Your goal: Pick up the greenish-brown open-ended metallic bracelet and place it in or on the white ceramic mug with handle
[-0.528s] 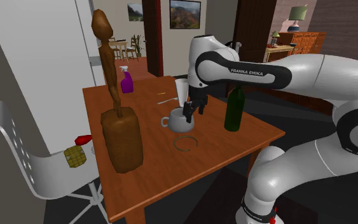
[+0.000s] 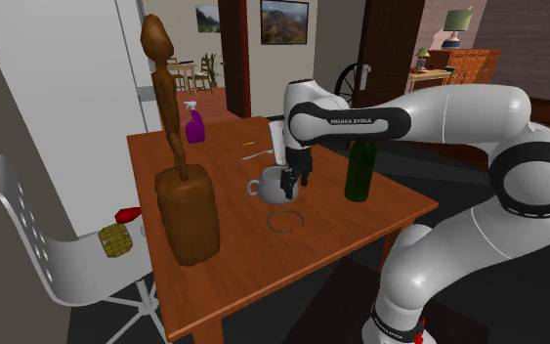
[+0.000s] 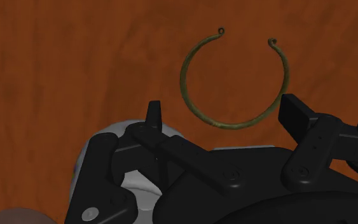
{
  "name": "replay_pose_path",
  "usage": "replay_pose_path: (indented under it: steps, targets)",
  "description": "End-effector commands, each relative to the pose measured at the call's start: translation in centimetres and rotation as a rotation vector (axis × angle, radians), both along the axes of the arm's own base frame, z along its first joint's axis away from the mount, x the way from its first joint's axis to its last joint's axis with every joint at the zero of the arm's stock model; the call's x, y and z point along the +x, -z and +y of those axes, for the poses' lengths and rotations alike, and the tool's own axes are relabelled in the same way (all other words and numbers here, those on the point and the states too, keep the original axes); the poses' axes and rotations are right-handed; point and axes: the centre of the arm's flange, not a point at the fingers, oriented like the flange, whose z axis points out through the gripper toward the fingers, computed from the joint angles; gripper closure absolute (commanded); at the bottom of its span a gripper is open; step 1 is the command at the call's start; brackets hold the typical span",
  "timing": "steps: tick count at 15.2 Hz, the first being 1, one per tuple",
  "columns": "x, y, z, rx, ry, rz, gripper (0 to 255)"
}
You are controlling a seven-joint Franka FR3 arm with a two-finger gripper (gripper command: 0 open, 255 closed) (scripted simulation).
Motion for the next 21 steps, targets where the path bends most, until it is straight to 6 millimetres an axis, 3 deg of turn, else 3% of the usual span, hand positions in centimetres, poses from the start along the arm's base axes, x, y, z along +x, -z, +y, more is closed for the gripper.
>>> replay_pose_path:
  steps: [1, 5, 12, 20, 21]
  targets:
    - [1.3, 2.1, -0.7, 0.006, -0.028, 0.023, 0]
    - [3.5, 5.9, -2.5, 0.015, -0.072, 0.063, 0]
    - [3.2, 9.9, -2.5, 0.015, -0.072, 0.063, 0]
    - [3.2, 9.9, -2.5, 0.015, -0.072, 0.063, 0]
    - [3.2, 9.9, -2.5, 0.015, -0.072, 0.063, 255]
